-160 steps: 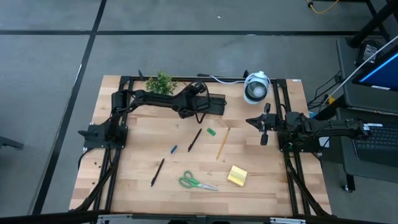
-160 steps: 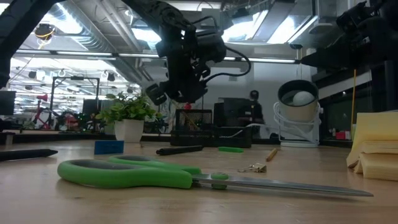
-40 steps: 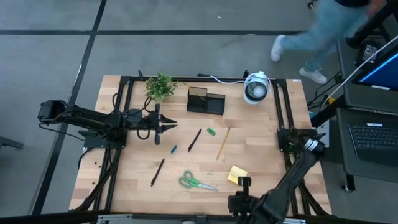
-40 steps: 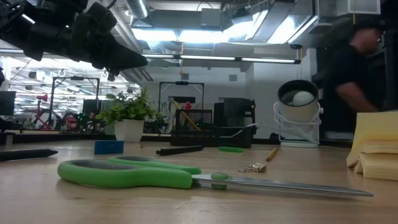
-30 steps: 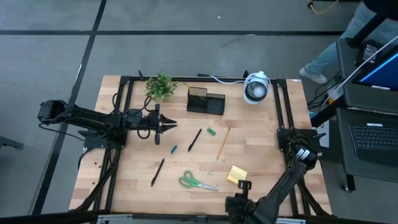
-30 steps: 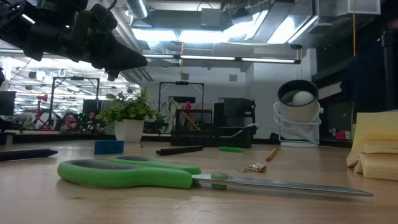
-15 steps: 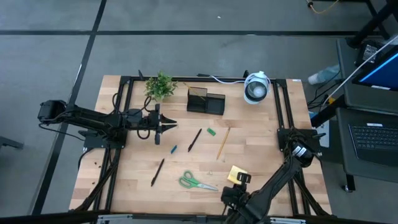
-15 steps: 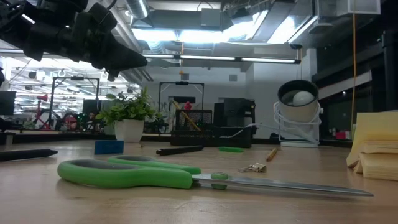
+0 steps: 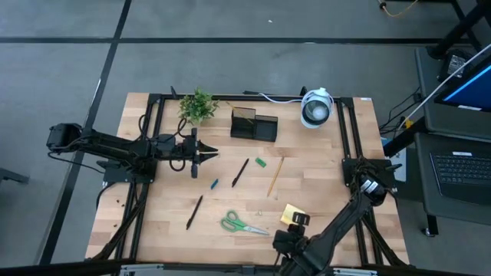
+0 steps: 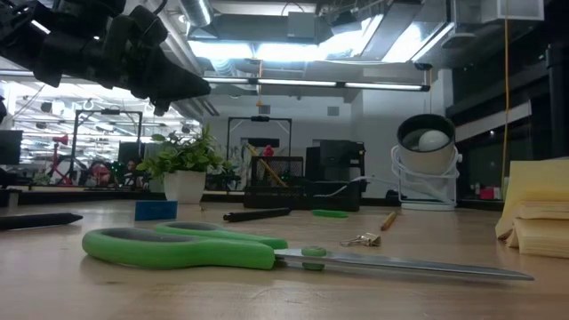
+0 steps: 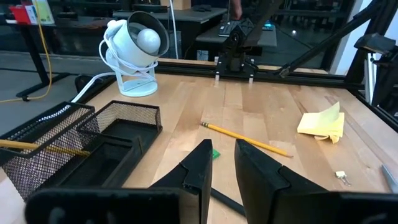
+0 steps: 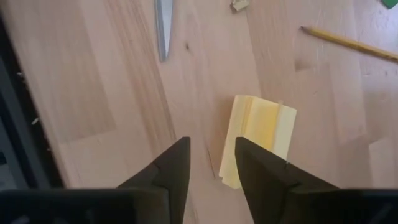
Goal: Pick and place office supplies into organizer
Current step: Put the yellow sticky notes into the black organizer
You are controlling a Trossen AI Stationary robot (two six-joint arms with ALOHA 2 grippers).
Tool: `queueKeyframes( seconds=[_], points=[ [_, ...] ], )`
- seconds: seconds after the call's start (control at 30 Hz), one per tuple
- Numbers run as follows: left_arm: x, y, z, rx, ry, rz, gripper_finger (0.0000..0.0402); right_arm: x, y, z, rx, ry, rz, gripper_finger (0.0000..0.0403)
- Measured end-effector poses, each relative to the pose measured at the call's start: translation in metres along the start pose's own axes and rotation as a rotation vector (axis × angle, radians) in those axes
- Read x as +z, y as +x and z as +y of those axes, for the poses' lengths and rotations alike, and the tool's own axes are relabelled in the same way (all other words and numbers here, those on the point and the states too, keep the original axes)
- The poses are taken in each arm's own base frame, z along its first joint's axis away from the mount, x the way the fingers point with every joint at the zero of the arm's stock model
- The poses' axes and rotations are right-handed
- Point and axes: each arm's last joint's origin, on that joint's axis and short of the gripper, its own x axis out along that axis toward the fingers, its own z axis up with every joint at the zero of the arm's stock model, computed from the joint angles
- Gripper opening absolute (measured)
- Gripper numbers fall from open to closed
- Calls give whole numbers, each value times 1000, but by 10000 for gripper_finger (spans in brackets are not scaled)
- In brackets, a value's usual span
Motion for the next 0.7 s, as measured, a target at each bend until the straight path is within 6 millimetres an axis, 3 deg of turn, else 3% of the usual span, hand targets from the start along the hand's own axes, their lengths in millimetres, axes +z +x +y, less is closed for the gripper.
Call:
queueKeyframes(
  seconds=[0.7],
  points=[
    [0,0,0,2,-3,0,63,-10,32,11,-138,-30,61,133]
  ],
)
